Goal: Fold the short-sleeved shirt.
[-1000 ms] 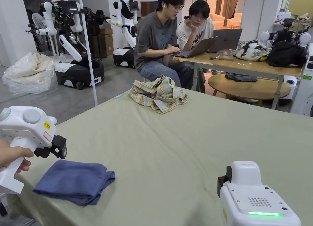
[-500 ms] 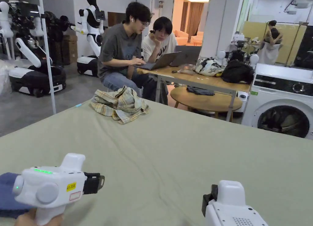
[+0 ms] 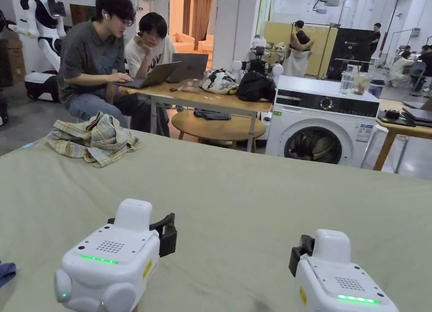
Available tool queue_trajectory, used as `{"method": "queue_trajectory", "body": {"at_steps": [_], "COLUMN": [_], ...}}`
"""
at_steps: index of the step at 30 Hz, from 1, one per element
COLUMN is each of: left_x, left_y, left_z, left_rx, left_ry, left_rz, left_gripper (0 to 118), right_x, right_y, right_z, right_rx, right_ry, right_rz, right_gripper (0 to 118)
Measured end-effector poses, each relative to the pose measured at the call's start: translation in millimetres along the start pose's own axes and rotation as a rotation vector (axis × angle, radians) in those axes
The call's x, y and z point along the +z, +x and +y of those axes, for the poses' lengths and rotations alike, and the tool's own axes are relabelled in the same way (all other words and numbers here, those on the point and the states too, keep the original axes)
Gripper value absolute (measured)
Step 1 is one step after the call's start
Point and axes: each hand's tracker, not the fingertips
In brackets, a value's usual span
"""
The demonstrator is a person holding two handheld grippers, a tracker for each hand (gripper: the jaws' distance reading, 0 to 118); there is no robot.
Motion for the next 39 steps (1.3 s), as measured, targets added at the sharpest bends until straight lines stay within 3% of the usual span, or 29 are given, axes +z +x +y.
{"method": "queue_trajectory", "body": {"at_steps": [3, 6, 9, 39], "left_x": [-1.6, -4.1, -5.5, -9.5], "left_y": [24.8, 41.7, 54.6, 48.7], "left_z": [-2.3, -5.4, -8.3, -11.9], "left_rx": [-0.016, -0.034, -0.060, -0.004], "left_ry": [0.023, 0.033, 0.044, 0.087], "left_rz": [-0.001, -0.023, -0.020, -0.019], "left_gripper": [41, 12, 0, 0], "right_x": [4.3, 7.4, 10.0, 6.8], "right_y": [15.3, 25.6, 31.6, 46.1], "right_z": [3.1, 3.2, 1.1, -10.1], "right_rx": [-0.018, -0.026, -0.019, -0.030], "right_ry": [0.018, 0.037, 0.050, 0.069], "right_rz": [-0.028, -0.046, -0.067, -0.091], "right_gripper": [0, 0, 0, 0]}}
